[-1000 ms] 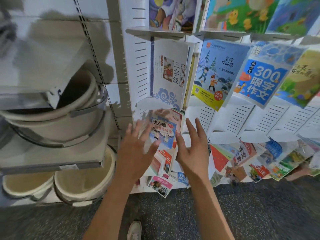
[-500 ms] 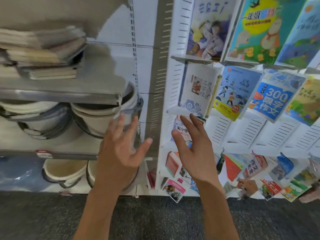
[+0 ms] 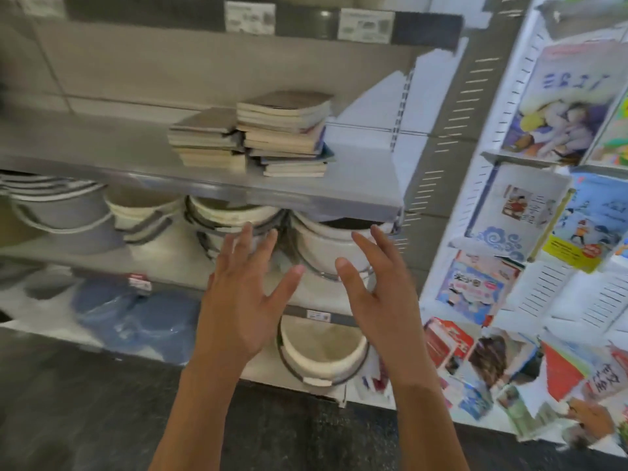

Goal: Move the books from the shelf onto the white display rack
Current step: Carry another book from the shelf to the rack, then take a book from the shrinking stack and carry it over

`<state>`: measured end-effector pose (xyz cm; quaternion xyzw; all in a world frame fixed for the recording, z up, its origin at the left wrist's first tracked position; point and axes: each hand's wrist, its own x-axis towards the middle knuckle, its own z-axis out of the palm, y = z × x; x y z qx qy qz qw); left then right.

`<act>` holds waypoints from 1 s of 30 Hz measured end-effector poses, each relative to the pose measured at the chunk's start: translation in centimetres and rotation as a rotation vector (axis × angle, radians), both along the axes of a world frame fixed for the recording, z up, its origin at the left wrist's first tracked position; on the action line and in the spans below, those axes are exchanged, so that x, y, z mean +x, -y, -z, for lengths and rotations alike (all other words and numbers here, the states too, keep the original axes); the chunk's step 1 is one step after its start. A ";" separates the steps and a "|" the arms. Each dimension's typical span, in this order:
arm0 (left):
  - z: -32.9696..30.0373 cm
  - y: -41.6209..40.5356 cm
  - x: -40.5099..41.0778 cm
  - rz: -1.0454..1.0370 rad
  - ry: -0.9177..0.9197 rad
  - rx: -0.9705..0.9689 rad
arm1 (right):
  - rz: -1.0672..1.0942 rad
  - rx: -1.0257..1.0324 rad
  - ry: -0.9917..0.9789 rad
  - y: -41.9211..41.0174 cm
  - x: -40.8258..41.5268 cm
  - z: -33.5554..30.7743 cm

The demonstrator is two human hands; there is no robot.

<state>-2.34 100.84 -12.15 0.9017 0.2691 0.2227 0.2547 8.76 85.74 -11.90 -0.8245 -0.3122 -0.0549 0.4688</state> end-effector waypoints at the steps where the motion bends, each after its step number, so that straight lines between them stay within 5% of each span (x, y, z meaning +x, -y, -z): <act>1: -0.2 -1.2 -1.1 -0.001 -0.001 -0.004 | 0.000 -0.004 -0.003 -1.3 -1.2 0.0; 13: -1.4 -13.6 -6.1 -0.046 0.120 -0.033 | -0.060 -0.018 0.040 -14.4 -6.1 -1.0; 30: -2.7 -29.7 5.2 -0.044 0.151 -0.129 | -0.090 0.056 -0.039 -31.9 5.0 -2.8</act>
